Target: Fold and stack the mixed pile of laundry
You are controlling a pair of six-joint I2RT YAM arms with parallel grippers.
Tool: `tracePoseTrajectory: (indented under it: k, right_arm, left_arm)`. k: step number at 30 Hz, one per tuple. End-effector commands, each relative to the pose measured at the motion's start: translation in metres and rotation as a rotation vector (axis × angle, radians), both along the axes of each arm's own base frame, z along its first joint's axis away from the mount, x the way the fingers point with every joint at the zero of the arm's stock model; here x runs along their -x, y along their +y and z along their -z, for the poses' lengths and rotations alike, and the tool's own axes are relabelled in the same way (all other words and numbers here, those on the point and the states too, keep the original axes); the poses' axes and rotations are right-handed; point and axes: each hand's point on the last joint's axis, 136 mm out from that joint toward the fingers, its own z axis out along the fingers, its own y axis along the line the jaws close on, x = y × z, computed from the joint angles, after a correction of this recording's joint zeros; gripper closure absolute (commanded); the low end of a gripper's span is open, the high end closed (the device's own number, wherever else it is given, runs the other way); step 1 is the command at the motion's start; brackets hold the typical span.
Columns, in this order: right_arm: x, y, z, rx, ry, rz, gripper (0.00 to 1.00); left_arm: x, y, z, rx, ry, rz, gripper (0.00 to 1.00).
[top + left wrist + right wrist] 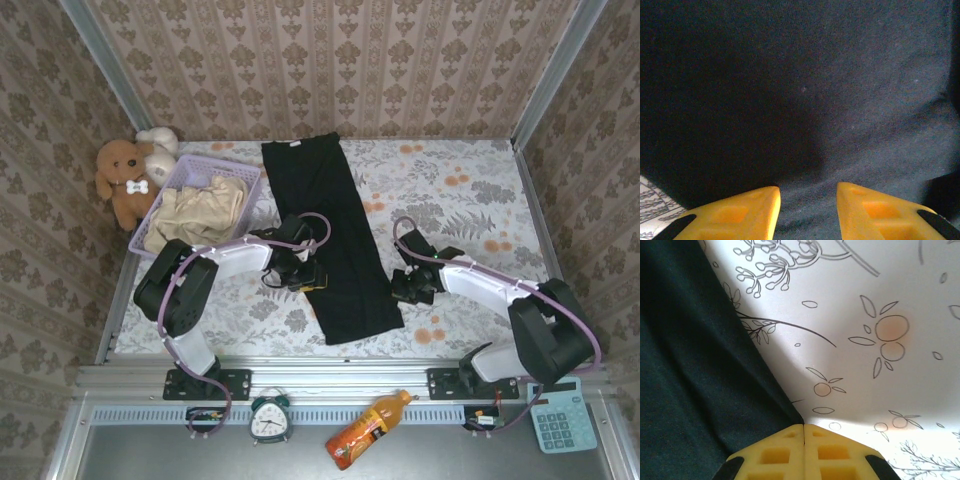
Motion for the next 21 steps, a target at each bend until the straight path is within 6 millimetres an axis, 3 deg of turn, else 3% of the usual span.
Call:
tracePoseTrajectory:
  k: [1, 4, 11, 15, 18, 21]
  right_arm:
    - [0.001, 0.001, -0.003, -0.001, 0.007, -0.026, 0.82]
    - [0.009, 0.000, -0.007, 0.001, -0.002, -0.034, 0.68]
    - [0.035, 0.011, -0.002, -0.039, 0.017, -0.060, 0.66]
    - [0.037, 0.027, 0.002, -0.058, 0.012, -0.093, 0.66]
    - [0.037, 0.027, 0.008, -0.028, 0.016, -0.096, 0.70]
    - [0.038, 0.022, 0.014, 0.005, 0.029, -0.079, 0.84]
  left_arm:
    - [0.016, 0.034, 0.024, -0.166, 0.053, 0.002, 0.60]
    - [0.014, 0.030, 0.007, -0.148, 0.038, 0.006, 0.56]
    - [0.028, 0.019, -0.025, -0.080, 0.020, 0.035, 0.55]
    - [0.042, 0.011, -0.015, -0.093, 0.038, 0.067, 0.55]
    - [0.045, 0.006, -0.006, -0.082, 0.046, 0.055, 0.55]
    - [0.048, 0.009, 0.005, -0.100, 0.060, 0.052, 0.56]
